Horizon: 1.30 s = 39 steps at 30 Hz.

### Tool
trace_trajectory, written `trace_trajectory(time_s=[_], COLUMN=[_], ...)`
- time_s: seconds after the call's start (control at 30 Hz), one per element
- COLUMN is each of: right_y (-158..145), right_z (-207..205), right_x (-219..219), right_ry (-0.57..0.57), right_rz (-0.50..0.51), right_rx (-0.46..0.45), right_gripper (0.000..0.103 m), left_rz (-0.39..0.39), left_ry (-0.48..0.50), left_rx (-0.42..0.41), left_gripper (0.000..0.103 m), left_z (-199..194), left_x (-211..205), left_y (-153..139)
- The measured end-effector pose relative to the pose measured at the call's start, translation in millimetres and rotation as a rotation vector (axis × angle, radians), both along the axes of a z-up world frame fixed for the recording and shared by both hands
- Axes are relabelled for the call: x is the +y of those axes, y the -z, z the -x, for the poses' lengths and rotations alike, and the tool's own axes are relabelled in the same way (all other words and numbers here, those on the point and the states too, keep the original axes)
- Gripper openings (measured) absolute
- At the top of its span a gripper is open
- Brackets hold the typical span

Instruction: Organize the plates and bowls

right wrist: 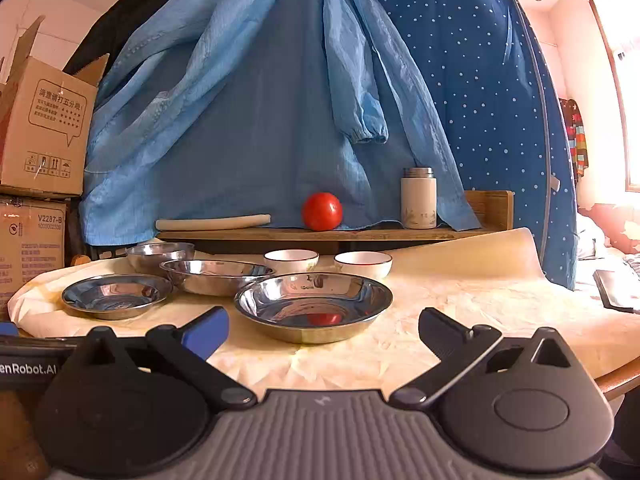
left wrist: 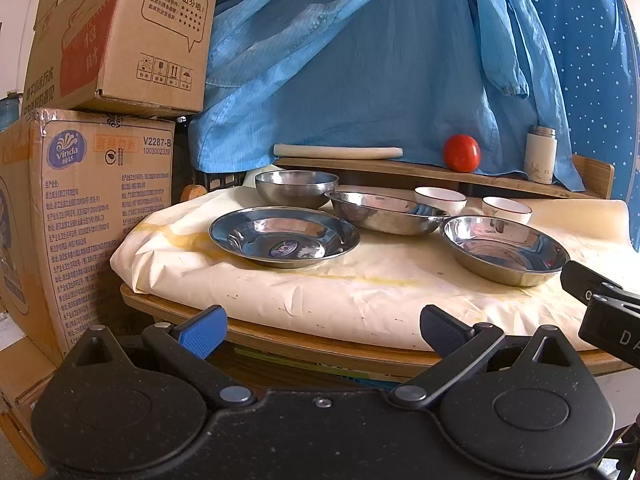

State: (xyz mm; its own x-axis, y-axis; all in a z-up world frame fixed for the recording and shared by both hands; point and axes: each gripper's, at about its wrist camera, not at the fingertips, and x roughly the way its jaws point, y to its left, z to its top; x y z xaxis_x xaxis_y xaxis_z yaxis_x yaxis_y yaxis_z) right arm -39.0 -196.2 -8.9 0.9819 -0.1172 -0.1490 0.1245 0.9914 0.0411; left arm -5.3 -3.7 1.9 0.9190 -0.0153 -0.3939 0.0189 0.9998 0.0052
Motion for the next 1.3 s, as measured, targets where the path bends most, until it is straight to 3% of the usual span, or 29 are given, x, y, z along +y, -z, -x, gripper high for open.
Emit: trace_trajectory(time_s=[1.3], right_y=[-1.8], right_z=[2.8], right_x=[0.8], right_ry=[-0.001], right_rz=[-0.004], right_rx=[-0.001], right_gripper=[0.103], left_rz=[0.010], left_ry=[0.004], left_rx=[0.015], left_gripper=[0.102], left_z=[0.6], left_x=[-0.5], left_y=[2.2])
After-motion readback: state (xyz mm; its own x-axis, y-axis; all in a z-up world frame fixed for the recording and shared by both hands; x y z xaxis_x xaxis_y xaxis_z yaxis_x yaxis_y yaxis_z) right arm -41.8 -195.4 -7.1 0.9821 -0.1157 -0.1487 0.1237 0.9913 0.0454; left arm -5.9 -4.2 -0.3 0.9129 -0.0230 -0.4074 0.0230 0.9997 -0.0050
